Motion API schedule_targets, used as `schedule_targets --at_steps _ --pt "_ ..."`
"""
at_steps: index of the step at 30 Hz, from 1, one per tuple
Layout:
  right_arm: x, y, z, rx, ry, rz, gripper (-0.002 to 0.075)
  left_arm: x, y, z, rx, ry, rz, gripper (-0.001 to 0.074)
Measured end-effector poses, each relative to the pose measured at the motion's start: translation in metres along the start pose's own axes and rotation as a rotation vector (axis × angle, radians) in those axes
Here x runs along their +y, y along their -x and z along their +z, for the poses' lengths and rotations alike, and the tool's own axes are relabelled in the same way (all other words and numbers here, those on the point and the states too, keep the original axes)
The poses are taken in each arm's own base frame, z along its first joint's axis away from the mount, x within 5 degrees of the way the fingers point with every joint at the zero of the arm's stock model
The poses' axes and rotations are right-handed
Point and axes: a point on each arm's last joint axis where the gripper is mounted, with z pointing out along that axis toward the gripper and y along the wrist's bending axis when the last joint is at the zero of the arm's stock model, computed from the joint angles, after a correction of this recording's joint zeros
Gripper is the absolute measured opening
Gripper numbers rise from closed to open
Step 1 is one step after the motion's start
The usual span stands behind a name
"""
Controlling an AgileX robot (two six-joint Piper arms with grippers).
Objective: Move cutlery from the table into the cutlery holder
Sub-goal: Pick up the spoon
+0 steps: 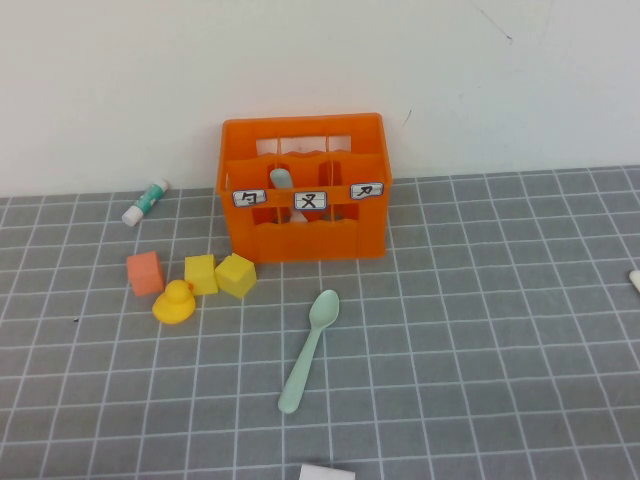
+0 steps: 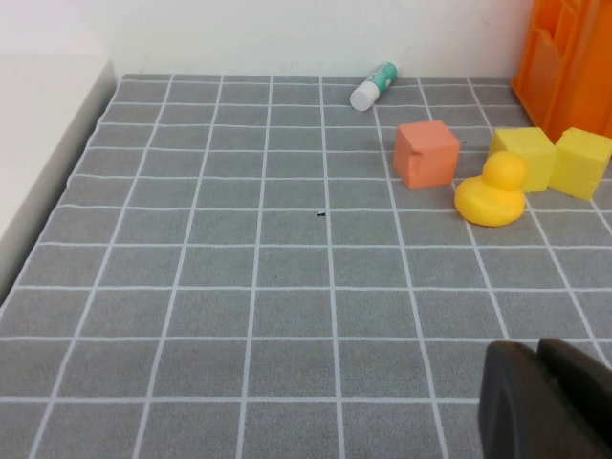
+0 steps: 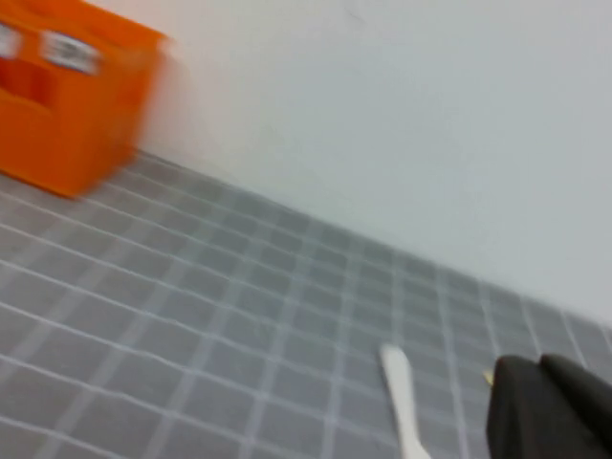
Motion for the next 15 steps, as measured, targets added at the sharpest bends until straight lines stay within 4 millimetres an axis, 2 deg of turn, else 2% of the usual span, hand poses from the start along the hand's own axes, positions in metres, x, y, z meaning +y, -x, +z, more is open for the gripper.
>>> schedule_targets --at_steps 4,15 --pt "-0.004 -0.013 -0.005 0.116 -0.100 0.090 -0.0003 0.000 0.000 0.000 0.000 0.000 0.000 -0.0001" --pt "-0.003 -0.024 -0.007 0.235 -0.118 0.228 -0.0003 0.000 0.000 0.000 0.000 0.000 0.000 -0.0001"
